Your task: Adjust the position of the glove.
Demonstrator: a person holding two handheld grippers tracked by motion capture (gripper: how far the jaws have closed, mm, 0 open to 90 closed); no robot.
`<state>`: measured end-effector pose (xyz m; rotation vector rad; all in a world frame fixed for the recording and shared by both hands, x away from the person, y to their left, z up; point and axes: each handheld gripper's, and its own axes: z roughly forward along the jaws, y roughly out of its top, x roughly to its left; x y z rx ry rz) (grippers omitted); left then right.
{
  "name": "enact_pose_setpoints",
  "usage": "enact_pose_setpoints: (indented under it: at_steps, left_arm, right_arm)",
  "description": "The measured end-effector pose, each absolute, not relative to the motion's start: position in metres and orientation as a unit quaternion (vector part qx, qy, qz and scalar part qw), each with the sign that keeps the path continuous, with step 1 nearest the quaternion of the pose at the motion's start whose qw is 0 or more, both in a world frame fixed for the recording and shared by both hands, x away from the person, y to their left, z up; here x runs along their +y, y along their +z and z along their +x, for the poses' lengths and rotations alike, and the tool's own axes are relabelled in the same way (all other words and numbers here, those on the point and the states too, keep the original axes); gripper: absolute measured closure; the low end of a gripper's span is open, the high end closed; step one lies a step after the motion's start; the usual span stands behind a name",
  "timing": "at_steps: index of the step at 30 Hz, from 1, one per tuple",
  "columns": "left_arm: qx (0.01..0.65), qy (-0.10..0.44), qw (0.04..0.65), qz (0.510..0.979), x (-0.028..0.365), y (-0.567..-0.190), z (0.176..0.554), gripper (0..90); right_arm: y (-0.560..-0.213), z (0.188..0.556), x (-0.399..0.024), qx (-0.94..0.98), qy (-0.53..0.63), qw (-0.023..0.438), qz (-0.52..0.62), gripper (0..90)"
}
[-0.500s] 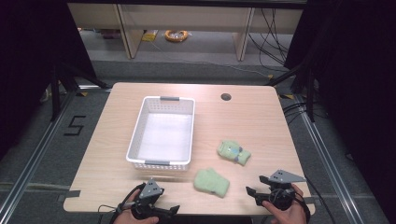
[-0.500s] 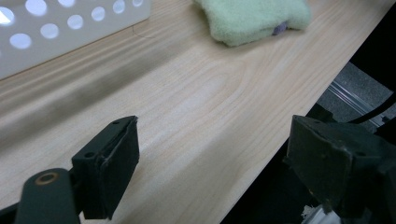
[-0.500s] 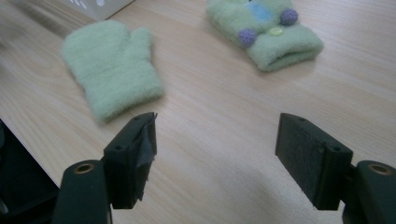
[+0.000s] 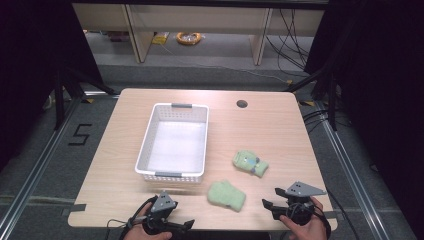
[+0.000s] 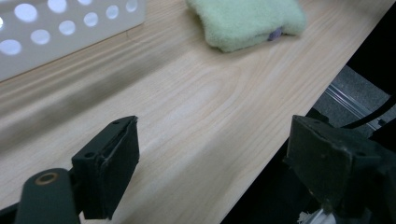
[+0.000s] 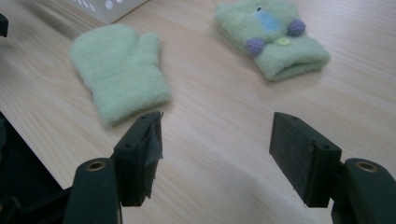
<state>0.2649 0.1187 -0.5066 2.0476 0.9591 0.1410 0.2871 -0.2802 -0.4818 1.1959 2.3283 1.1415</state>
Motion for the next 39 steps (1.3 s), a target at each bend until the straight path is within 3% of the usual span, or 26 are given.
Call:
enact_pose_setpoints:
  at_steps: [23, 39]
  left_arm:
    - [0.362, 0.058, 0.431, 0.824, 0.099, -0.493, 0.280, 22.4]
    - [0.357, 0.045, 0.429, 0.829, 0.068, -0.490, 0.308, 38.3]
  right_arm:
    - [-0.474, 0.292, -0.261, 0.813, 0.407, 0.124, 0.397, 44.0]
    - [-0.480, 0.319, -0.226, 0.846, 0.375, 0.096, 0.366, 51.3]
